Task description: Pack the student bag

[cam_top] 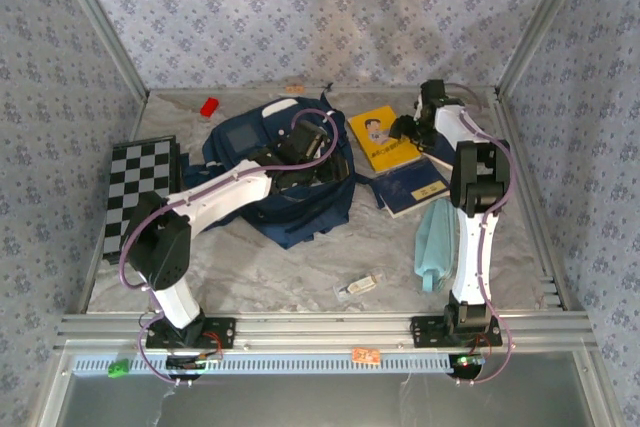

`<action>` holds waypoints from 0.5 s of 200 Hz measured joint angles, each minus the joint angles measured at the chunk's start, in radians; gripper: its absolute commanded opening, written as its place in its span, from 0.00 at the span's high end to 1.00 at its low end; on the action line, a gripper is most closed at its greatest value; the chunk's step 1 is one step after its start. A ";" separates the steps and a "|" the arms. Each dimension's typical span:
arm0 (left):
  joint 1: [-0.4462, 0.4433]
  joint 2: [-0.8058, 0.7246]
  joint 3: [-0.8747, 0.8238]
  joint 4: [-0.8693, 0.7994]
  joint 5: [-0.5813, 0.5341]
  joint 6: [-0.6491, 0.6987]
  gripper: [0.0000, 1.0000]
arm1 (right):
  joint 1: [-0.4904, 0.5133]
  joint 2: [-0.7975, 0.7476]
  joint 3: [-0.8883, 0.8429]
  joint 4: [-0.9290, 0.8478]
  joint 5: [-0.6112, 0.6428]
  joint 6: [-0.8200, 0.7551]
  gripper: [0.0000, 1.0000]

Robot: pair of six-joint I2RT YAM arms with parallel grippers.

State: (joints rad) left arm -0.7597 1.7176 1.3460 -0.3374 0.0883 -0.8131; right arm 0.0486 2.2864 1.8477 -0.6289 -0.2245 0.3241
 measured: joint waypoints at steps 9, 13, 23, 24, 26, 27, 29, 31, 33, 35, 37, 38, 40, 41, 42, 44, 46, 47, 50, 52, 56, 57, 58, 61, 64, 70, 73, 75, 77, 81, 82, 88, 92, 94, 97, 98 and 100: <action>0.000 0.000 0.000 0.000 0.000 0.000 0.45 | 0.006 -0.023 -0.040 0.015 0.000 0.001 0.31; 0.000 0.000 0.000 0.000 -0.002 0.000 0.45 | 0.011 -0.037 -0.063 0.016 -0.001 0.002 0.33; 0.000 0.000 0.000 0.000 -0.003 0.000 0.45 | 0.023 -0.062 -0.107 0.013 0.000 0.009 0.37; 0.000 0.000 0.000 0.000 -0.003 0.000 0.45 | 0.025 -0.066 -0.113 0.013 -0.001 0.008 0.37; 0.000 0.000 0.000 0.000 -0.004 0.000 0.45 | 0.027 -0.071 -0.121 0.013 -0.001 0.007 0.38; 0.000 0.000 0.000 0.000 -0.004 0.000 0.45 | 0.028 -0.073 -0.125 0.013 -0.001 0.008 0.39; 0.000 0.000 0.000 -0.001 -0.005 0.000 0.45 | 0.031 -0.077 -0.134 0.013 -0.001 0.011 0.40; 0.000 0.000 0.000 -0.001 -0.006 0.000 0.45 | 0.034 -0.083 -0.142 0.011 -0.001 0.011 0.40; 0.000 0.000 0.000 -0.001 -0.007 0.000 0.45 | 0.038 -0.089 -0.151 0.010 0.000 0.010 0.41; 0.000 0.000 0.000 -0.001 -0.007 0.000 0.45 | 0.040 -0.092 -0.158 0.010 0.000 0.013 0.42; 0.000 0.000 0.000 -0.001 -0.007 0.000 0.45 | 0.044 -0.098 -0.167 0.011 0.000 0.016 0.43; 0.000 0.000 0.000 -0.002 -0.007 0.000 0.45 | 0.045 -0.100 -0.171 0.011 0.000 0.015 0.44; 0.000 0.000 0.000 -0.002 -0.007 0.000 0.45 | 0.049 -0.106 -0.181 0.013 0.000 0.015 0.45; 0.000 0.000 0.000 -0.002 -0.007 0.000 0.45 | 0.050 -0.108 -0.184 0.015 0.000 0.017 0.45; 0.000 0.000 0.000 -0.002 -0.007 0.000 0.45 | 0.051 -0.110 -0.188 0.016 0.000 0.019 0.46; 0.000 0.000 0.000 -0.002 -0.008 0.000 0.45 | 0.055 -0.119 -0.200 0.019 -0.001 0.019 0.47; 0.000 0.000 0.000 -0.002 -0.009 0.000 0.45 | 0.058 -0.123 -0.208 0.021 -0.001 0.019 0.48; 0.000 0.000 0.000 -0.002 -0.010 0.000 0.45 | 0.061 -0.127 -0.215 0.024 -0.001 0.023 0.48; 0.000 0.000 0.000 -0.002 -0.010 0.000 0.44 | 0.064 -0.135 -0.226 0.025 -0.001 0.026 0.49; 0.000 0.000 0.000 -0.002 -0.011 0.000 0.44 | 0.067 -0.141 -0.235 0.026 -0.002 0.025 0.50; 0.000 0.000 0.000 -0.002 -0.011 0.000 0.44 | 0.074 -0.154 -0.254 0.033 -0.004 0.033 0.51; 0.000 0.000 0.000 -0.002 -0.011 0.000 0.44 | 0.075 -0.156 -0.258 0.034 -0.005 0.034 0.51; 0.000 0.000 0.000 -0.002 -0.011 0.000 0.44 | 0.076 -0.159 -0.264 0.034 -0.006 0.034 0.51; 0.000 0.000 0.000 -0.002 -0.011 0.000 0.44 | 0.080 -0.169 -0.275 0.037 -0.008 0.035 0.52; 0.000 0.000 0.000 -0.002 -0.011 0.000 0.44 | 0.087 -0.181 -0.294 0.042 -0.014 0.042 0.52; 0.001 -0.001 0.000 -0.003 -0.012 0.000 0.45 | 0.097 -0.196 -0.315 0.047 -0.018 0.046 0.53; 0.001 -0.001 0.000 -0.003 -0.012 0.000 0.45 | 0.100 -0.201 -0.323 0.048 -0.020 0.048 0.53; 0.001 -0.001 0.000 -0.003 -0.012 0.000 0.45 | 0.105 -0.206 -0.330 0.050 -0.022 0.049 0.53; 0.002 -0.001 0.000 -0.003 -0.013 0.000 0.45 | 0.107 -0.208 -0.334 0.051 -0.024 0.050 0.53; 0.004 -0.001 0.000 -0.003 -0.015 0.000 0.45 | 0.116 -0.216 -0.347 0.055 -0.024 0.053 0.54; 0.005 -0.001 0.000 -0.003 -0.014 0.000 0.45 | 0.117 -0.217 -0.349 0.056 -0.025 0.053 0.54; 0.007 -0.002 -0.001 -0.004 -0.014 0.000 0.44 | 0.130 -0.227 -0.364 0.058 -0.026 0.058 0.54; 0.008 -0.003 -0.003 -0.005 -0.016 0.000 0.45 | 0.139 -0.232 -0.373 0.060 -0.026 0.061 0.54; 0.009 -0.003 -0.004 -0.005 -0.018 0.000 0.45 | 0.145 -0.235 -0.379 0.063 -0.026 0.064 0.55; 0.010 -0.005 -0.006 -0.005 -0.018 0.000 0.44 | 0.150 -0.237 -0.385 0.066 -0.027 0.068 0.55; 0.011 -0.006 -0.008 -0.005 -0.019 0.000 0.45 | 0.154 -0.240 -0.388 0.067 -0.027 0.070 0.55; 0.012 -0.008 -0.010 -0.006 -0.019 0.000 0.45 | 0.158 -0.243 -0.393 0.069 -0.026 0.072 0.55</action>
State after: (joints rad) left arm -0.7475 1.7096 1.3365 -0.3431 0.0689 -0.8131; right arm 0.2066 2.0438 1.4551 -0.5602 -0.2508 0.3962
